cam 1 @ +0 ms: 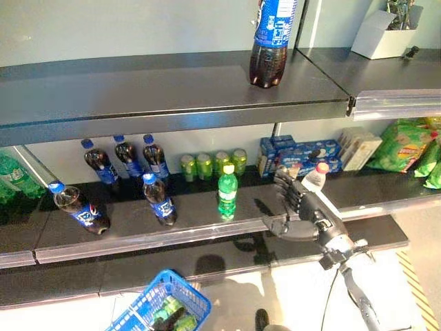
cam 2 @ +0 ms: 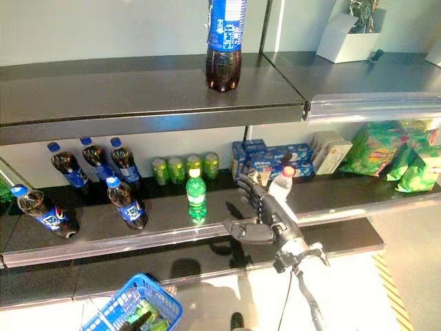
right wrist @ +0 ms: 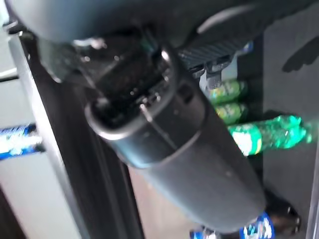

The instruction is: Pick up the drink and place into the basket.

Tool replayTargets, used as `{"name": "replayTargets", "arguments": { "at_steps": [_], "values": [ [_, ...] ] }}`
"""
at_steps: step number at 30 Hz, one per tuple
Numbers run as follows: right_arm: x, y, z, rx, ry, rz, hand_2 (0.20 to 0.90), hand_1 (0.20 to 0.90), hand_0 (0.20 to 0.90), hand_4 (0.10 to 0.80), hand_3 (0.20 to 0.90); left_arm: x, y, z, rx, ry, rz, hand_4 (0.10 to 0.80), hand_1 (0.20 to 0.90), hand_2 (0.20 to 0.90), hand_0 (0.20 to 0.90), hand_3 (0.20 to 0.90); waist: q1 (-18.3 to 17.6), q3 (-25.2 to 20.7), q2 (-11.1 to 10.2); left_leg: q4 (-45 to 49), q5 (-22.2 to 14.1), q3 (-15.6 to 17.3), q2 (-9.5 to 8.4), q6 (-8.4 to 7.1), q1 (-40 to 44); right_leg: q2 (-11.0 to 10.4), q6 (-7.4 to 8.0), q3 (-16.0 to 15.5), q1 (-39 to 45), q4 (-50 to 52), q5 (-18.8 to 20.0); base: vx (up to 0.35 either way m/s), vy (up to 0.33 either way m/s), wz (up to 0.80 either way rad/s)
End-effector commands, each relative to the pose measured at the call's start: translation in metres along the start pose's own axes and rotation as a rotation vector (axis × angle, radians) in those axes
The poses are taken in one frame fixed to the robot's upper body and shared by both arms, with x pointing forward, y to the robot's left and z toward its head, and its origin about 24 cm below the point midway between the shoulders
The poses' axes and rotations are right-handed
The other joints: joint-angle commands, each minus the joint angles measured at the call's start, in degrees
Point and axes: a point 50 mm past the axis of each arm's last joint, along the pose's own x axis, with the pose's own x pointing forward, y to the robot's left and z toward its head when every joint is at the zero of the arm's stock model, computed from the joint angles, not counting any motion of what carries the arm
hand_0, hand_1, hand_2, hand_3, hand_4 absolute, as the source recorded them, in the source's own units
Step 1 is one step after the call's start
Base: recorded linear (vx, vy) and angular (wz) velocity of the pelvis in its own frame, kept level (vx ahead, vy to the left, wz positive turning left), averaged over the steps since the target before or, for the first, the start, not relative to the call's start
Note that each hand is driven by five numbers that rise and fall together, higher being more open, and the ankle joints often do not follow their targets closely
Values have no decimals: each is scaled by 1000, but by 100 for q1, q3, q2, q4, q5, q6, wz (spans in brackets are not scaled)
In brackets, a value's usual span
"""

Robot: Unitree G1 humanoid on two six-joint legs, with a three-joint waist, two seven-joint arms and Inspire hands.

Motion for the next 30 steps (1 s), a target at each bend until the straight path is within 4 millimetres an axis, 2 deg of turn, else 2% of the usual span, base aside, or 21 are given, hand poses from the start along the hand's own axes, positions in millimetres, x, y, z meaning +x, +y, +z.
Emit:
{"name": "replayTargets", "arguments": {
  "at_steps": [1, 6, 8, 13, 18, 21, 23, 25, 30],
  "values": [
    [8, 4, 40, -43, -242, -55, 900, 900, 900, 800, 900, -2, -14, 29, 8, -165, -108, 100, 300, 300, 300, 200, 75, 51, -177, 826, -94, -62, -19, 250, -409, -418, 130, 74, 232, 656, -582, 56, 77, 1],
    [20, 12, 40, -34, -258, -115, 900, 900, 900, 800, 900, -3, -28, 29, 8, -172, -138, 100, 300, 300, 300, 200, 190, 346, -155, 1446, -236, -194, -89, 251, -846, -464, 75, 8, -48, 1141, -746, -5, 57, 7],
    [32, 20, 41, -41, -264, -148, 900, 900, 900, 800, 900, -4, -41, 35, -2, -190, -162, 100, 300, 300, 300, 200, 285, 643, -124, 2024, -368, -256, -117, 246, -1301, -510, 34, -76, -406, 1662, -929, -67, 76, 20],
    [47, 26, 52, -60, -326, -224, 900, 900, 900, 800, 900, -7, -64, 48, -2, -230, -211, 100, 300, 300, 300, 200, 442, 1154, -123, 2718, -510, -499, -188, 301, -2039, -635, 6, -45, -1077, 2392, -1037, -101, 46, 25],
    [58, 23, 66, -52, -383, -381, 900, 900, 900, 800, 900, -11, -85, 54, -20, -255, -266, 100, 300, 300, 300, 200, 511, 1533, -86, 2984, -505, -641, -271, 322, -2485, -675, 8, 20, -1530, 2749, -1052, -57, 52, 14],
    [59, 23, 67, -50, -384, -388, 900, 900, 900, 800, 900, -11, -86, 54, -22, -256, -270, 100, 300, 300, 300, 200, 511, 1553, -85, 3000, -506, -643, -272, 323, -2514, -679, 8, 24, -1561, 2771, -1056, -21, 24, 4],
    [63, 14, 76, -19, -429, -570, 900, 900, 900, 800, 900, -13, -97, 52, -32, -262, -308, 100, 300, 300, 300, 200, 523, 1742, -49, 3126, -507, -663, -280, 332, -2738, -692, -3, 46, -1783, 2937, -1072, -32, 78, 1],
    [63, 10, 86, -42, -474, -677, 900, 900, 900, 800, 900, -15, -103, 51, -34, -263, -343, 100, 300, 300, 300, 200, 527, 1863, -10, 3228, -515, -677, -289, 336, -2872, -704, -8, 75, -1904, 3032, -1075, -7, 65, -1],
    [64, 7, 91, -41, -479, -720, 900, 900, 900, 800, 900, -16, -108, 51, -33, -263, -359, 100, 300, 300, 300, 200, 531, 1920, 11, 3281, -527, -682, -307, 348, -2920, -715, -4, 95, -1961, 3087, -1076, 3, 12, -1]
  ]
}}
